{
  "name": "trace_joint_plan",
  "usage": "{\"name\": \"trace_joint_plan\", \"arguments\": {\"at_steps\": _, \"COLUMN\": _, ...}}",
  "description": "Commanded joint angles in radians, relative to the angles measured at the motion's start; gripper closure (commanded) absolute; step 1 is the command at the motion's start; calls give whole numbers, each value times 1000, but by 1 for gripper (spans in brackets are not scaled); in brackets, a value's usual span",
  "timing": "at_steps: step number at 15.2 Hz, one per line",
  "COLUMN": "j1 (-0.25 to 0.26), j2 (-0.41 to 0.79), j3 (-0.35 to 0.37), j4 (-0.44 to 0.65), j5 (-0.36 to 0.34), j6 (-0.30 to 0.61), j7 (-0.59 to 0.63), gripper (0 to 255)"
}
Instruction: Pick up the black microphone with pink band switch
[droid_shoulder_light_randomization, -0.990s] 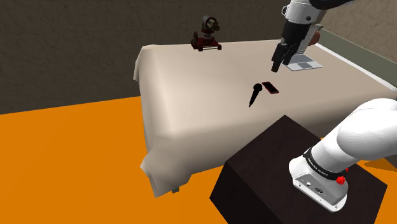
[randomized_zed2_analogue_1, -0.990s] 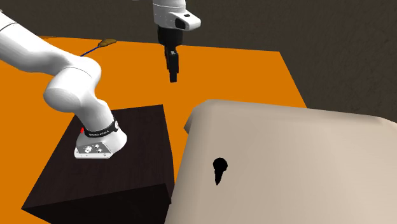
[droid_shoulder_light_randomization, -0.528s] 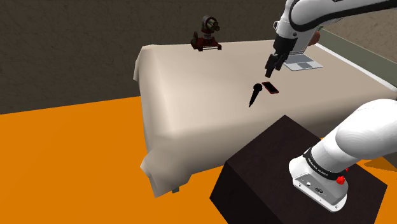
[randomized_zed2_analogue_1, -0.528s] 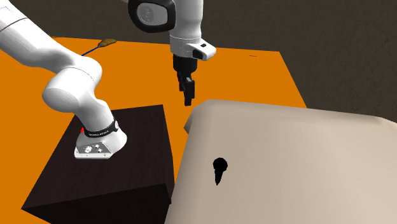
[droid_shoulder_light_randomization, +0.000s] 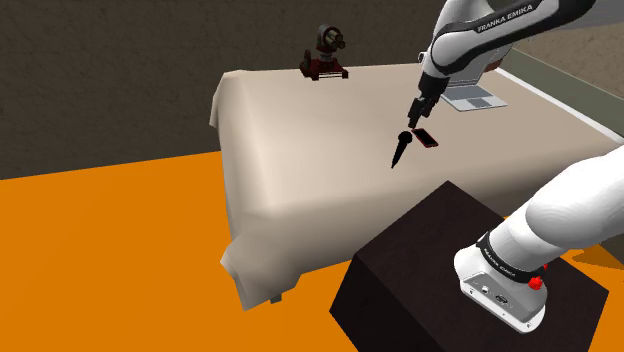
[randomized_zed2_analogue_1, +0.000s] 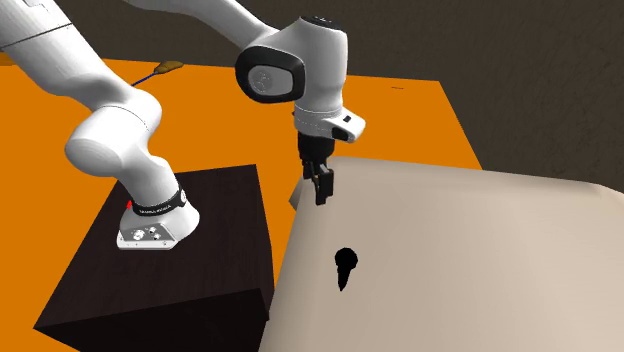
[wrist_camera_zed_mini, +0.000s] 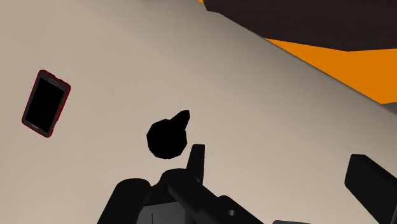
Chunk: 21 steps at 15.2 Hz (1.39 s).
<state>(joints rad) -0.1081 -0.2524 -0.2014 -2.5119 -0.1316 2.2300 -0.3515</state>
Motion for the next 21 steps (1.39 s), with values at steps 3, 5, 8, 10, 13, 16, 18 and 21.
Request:
{"name": "trace_joint_plan", "arguments": {"at_steps": 3, "j1": -14, "j2": 164, "j3": -40, "j4": 59, "j5": 10, "j6": 123, "j7": -71, "gripper": 0}}
{"name": "trace_joint_plan", "arguments": {"at_steps": 5, "j1": -21, "j2": 242, "j3": -53, "j4": 94, "j5": 24, "j6": 173, "j7": -108, "gripper": 0}}
{"name": "trace_joint_plan", "arguments": {"at_steps": 8, "j1": -37, "j2": 360, "j3": -64, "j4": 158, "j5": 56, "j6": 238, "j7": -166, "gripper": 0}}
{"name": "trace_joint_plan", "arguments": {"at_steps": 10, "j1": -52, "j2": 438, "j3": -65, "j4": 207, "j5": 81, "j6": 274, "j7": -205, "gripper": 0}}
{"name": "trace_joint_plan", "arguments": {"at_steps": 13, "j1": -64, "j2": 491, "j3": -61, "j4": 234, "j5": 97, "j6": 303, "j7": -227, "gripper": 0}}
{"name": "trace_joint_plan", "arguments": {"at_steps": 16, "j1": -69, "j2": 525, "j3": -56, "j4": 231, "j5": 109, "j6": 340, "j7": -232, "gripper": 0}}
{"name": "trace_joint_plan", "arguments": {"at_steps": 18, "j1": -72, "j2": 549, "j3": -52, "j4": 231, "j5": 117, "j6": 363, "j7": -236, "gripper": 0}}
{"name": "trace_joint_plan", "arguments": {"at_steps": 21, "j1": -75, "j2": 568, "j3": -48, "j4": 231, "j5": 123, "j6": 382, "j7": -239, "gripper": 0}}
